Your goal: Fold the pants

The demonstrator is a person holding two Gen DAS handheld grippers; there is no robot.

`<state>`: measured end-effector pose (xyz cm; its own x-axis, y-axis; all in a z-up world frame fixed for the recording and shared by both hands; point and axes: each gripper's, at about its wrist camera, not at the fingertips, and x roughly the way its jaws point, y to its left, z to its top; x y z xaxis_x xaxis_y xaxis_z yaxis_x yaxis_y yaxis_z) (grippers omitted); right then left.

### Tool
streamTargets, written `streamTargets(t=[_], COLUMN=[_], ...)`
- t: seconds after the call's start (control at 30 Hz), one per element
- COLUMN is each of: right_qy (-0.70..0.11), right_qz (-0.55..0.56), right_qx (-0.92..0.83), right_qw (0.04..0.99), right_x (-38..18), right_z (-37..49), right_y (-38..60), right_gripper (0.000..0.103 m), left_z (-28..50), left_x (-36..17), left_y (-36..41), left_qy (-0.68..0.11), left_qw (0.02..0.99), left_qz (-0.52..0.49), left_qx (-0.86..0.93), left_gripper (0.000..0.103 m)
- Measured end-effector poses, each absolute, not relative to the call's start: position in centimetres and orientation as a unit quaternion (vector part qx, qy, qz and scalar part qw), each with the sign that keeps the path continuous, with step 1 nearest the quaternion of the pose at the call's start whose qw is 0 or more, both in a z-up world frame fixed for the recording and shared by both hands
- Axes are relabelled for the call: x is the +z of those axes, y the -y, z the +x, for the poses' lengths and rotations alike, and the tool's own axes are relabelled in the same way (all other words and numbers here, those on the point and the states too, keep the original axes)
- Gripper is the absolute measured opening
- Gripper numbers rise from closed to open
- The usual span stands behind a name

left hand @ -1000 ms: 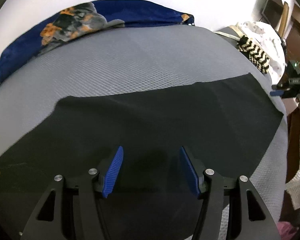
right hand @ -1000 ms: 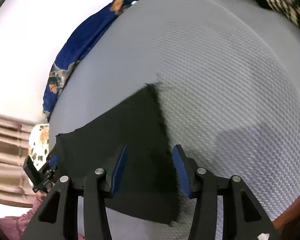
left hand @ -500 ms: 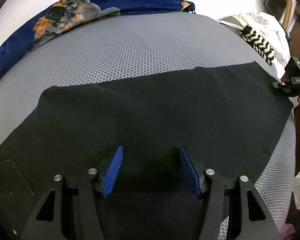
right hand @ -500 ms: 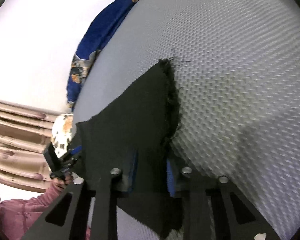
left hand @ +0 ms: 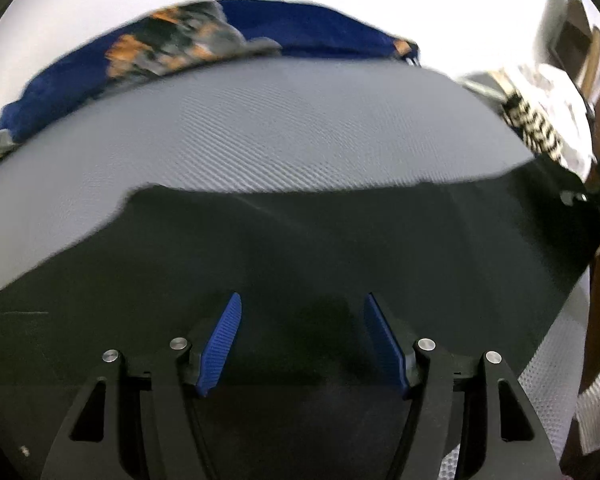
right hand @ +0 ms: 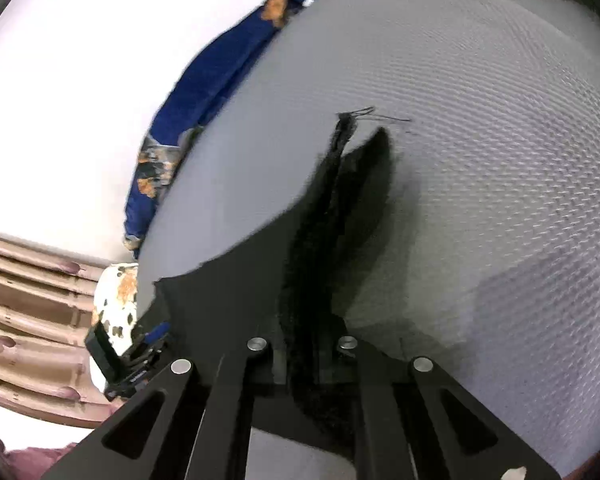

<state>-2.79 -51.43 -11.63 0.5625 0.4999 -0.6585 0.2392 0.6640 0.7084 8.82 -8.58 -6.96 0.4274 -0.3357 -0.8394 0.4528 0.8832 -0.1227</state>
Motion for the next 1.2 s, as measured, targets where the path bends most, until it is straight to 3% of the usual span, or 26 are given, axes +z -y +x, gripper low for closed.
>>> streamTargets(t=[0.37,0.73,0.9,1.0,1.07,1.2], right_qy=[-0.487,-0.534,-0.567,-0.577,-0.576,-0.566], right_qz=[0.368,0.347,0.278,0.219,0.224,0.230], right_qx=[0.136,0.203,0.223,0.212,0.224,0.243], right_qw=[0.780,0.744,0.742,0.758,0.753,0.754], right_x=[-8.1,-11.9,-13.3,-13.8,-13.9,-12.2], right_z=[2.3,9.8,10.9,10.9,10.9,9.8], right_y=[39.7,25.7,18.8,16.4,16.0,15.9], right_gripper=[0.007,0.007,0.008,0.022,0.046,0.050], left_z=[7.8,5.6,5.3,5.7,6.0,6.6], left_x=[-4.5,-4.8,-4.5,-4.4,-4.4,-4.5], left_y=[-2.2,-7.8,-8.3,-8.0,-7.7,-6.8], left_qy=[-0.445,-0.448,-0.445,-0.447,-0.452,-0.468], left_qw=[0.881,0.883,0.880,0.874,0.868,0.846], left_qz=[0.009,-0.031,-0.047,-0.062,-0.071,-0.107], left_qx=[-0.160,-0.140,-0.157,-0.180,-0.195,-0.233], left_gripper=[0.065,0.065,0.065,0.065,0.065,0.065])
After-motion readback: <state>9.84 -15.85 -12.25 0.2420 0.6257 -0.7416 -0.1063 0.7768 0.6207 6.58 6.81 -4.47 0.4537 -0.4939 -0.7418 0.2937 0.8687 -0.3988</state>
